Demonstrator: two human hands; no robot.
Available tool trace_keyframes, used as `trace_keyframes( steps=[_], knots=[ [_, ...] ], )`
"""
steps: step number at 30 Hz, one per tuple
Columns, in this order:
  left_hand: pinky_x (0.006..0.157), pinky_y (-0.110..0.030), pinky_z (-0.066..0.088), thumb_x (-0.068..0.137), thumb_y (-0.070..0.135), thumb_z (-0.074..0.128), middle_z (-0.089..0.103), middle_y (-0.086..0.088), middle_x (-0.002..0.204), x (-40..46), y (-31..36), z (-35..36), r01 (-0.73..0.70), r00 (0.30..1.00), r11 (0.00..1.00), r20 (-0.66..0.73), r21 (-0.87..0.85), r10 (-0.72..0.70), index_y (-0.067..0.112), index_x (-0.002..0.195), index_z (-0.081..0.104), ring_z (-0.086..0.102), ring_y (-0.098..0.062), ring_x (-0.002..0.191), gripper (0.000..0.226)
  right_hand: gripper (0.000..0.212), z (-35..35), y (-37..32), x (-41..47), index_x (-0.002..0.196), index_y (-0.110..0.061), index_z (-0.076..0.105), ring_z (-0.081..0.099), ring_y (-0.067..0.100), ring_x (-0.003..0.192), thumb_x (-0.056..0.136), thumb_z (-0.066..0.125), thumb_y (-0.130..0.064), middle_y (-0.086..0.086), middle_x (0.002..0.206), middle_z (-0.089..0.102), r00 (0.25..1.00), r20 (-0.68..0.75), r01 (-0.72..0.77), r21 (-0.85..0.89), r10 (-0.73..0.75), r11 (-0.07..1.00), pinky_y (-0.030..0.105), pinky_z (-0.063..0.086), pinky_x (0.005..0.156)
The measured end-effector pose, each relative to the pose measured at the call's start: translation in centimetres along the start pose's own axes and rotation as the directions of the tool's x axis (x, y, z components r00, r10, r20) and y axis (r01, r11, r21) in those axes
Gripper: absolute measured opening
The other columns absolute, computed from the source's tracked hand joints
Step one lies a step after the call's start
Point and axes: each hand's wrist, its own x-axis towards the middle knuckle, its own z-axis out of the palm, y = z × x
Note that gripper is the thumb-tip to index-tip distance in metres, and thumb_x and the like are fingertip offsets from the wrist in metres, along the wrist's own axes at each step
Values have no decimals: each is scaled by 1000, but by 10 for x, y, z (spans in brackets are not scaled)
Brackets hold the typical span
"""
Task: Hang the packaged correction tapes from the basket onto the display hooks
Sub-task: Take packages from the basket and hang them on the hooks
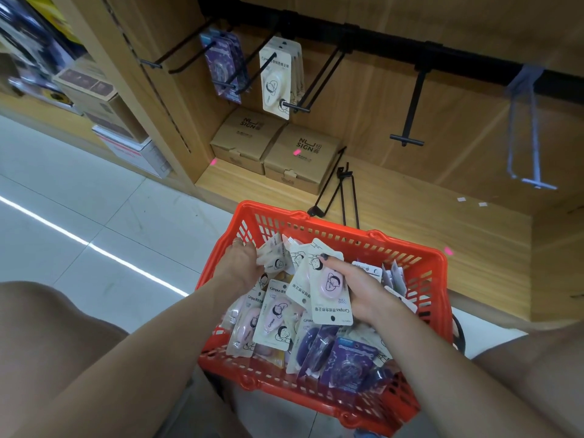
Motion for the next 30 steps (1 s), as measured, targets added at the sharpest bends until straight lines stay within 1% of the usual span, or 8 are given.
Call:
trace_keyframes(
  steps=[4,8,12,15,21,24,27,30],
  knots=[
    [102,-40,46,103,27,58,43,-33,148,1,3,-3,8,999,1000,53,-8,-8,0,129,55,44,-38,139,37,24,3,-4,-3,96,-16,85,78,32,92,78,84,-32,17,114,78,997,64,30,5,-30,1000,48,64,77],
    [75,-32,41,99,15,60,61,-19,121,-5,5,-17,-52,996,996,72,-77,57,1,120,52,61,-34,111,26,28,11,-8,-5,106,-16,82,76,34,99,83,84,-32,18,121,75,995,91,44,20,-46,999,52,62,85],
    [71,-29,39,99,12,59,59,-10,105,-21,4,-40,-73,991,993,107,-93,83,5,115,49,55,-25,94,21,28,22,-12,-10,105,-15,83,75,35,103,83,84,-32,19,122,75,993,108,51,51,-56,997,52,62,84],
    [68,-29,48,96,13,63,61,-6,104,-36,2,-68,-61,993,966,84,-250,85,10,110,44,59,-25,97,23,22,32,-16,-16,102,-19,84,76,34,103,86,81,-33,17,123,75,988,140,53,95,-66,994,52,61,82],
    [88,-56,59,99,15,60,72,-22,111,-65,7,-117,17,990,738,116,-674,83,18,115,41,72,-41,98,26,25,55,-26,-30,108,-17,83,75,34,106,89,79,-32,18,124,74,970,213,93,111,-115,990,50,62,81],
    [84,-46,58,94,1,63,70,-21,113,-72,13,-116,99,977,627,196,-773,88,11,127,47,70,-34,95,38,27,62,-31,-34,113,-16,81,74,34,111,92,77,-32,17,125,74,963,223,126,115,-149,985,48,62,82],
    [94,-46,57,90,-17,53,74,-21,116,-74,18,-112,144,950,496,260,-856,171,3,126,63,71,-39,105,43,26,65,-35,-40,113,-18,81,74,34,112,94,77,-35,17,125,74,959,232,135,137,-164,981,50,62,84],
    [77,-34,62,89,-18,46,74,-21,120,-72,20,-111,175,920,376,287,-910,266,9,127,66,74,-35,103,51,31,66,-38,-43,119,-17,79,73,34,116,95,76,-36,17,128,73,950,239,171,142,-201,975,50,61,87]
  ],
)
